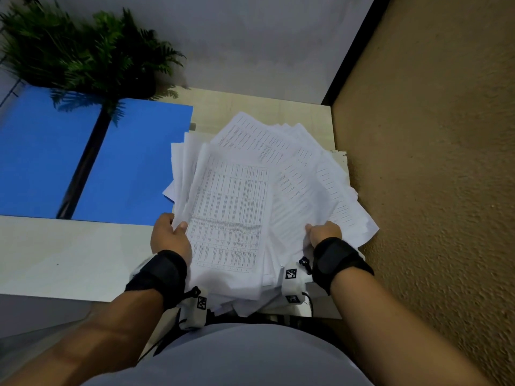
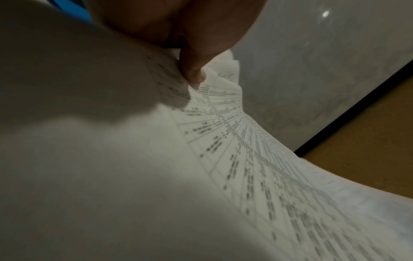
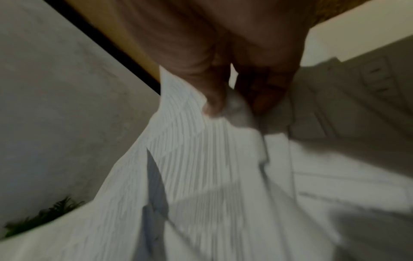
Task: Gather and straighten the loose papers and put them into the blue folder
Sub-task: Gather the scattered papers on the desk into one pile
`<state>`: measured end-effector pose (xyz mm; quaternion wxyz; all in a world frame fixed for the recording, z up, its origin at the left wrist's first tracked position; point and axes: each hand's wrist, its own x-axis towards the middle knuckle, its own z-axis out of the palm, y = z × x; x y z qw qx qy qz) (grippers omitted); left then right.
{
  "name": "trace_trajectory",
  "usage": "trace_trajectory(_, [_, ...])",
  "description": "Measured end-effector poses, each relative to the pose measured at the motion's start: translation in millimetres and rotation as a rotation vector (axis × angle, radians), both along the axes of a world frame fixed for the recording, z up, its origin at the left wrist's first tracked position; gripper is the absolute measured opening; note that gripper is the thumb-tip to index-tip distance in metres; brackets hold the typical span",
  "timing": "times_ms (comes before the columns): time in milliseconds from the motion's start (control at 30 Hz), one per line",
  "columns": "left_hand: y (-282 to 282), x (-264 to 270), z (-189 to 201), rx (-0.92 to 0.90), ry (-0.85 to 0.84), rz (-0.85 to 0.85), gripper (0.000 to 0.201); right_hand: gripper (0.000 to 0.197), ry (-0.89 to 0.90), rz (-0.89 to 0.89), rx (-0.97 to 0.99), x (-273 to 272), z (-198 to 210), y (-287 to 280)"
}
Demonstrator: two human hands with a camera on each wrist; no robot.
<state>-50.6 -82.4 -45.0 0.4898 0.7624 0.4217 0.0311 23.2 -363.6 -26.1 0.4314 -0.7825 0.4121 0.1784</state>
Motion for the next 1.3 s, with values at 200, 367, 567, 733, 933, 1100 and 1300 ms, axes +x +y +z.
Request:
trace_trajectory(200, [12,8,17,-0.087,-0.047,-0.065,0.016,0.033,-0.378,-0.117,0.128,2,16,-8])
trace_trajectory(367, [0,25,7,-0.169,0.031,-0.23,0.039,0.027,-0.219,0.011,0.243,9,20,12])
trace_trajectory(567, [-36,39,6,-0.194,0.176,-0.417,0.048,0.088,-0.197,-0.086,0.467,-19,21,56])
trace_trajectory(733, [-39,52,9,-0.225,0.184,-0.588,0.036,0.069,-0.239,0.123,0.309,-25,21,44])
trace_trajectory(933, [13,126,3,0.129,0.08,-0.482,0.018,0.077,-0.119,0.189,0.356,-14,26,23])
trace_trajectory(1100, [46,160,0,0.233,0.282,-0.525,0.065,0.032,-0.236,-0.079,0.347,-7,2,21])
trace_trajectory(1300, [41,152,6,0.374,0.069,-0.465,0.023,0.032,-0.322,-0.11,0.352,35,6,23])
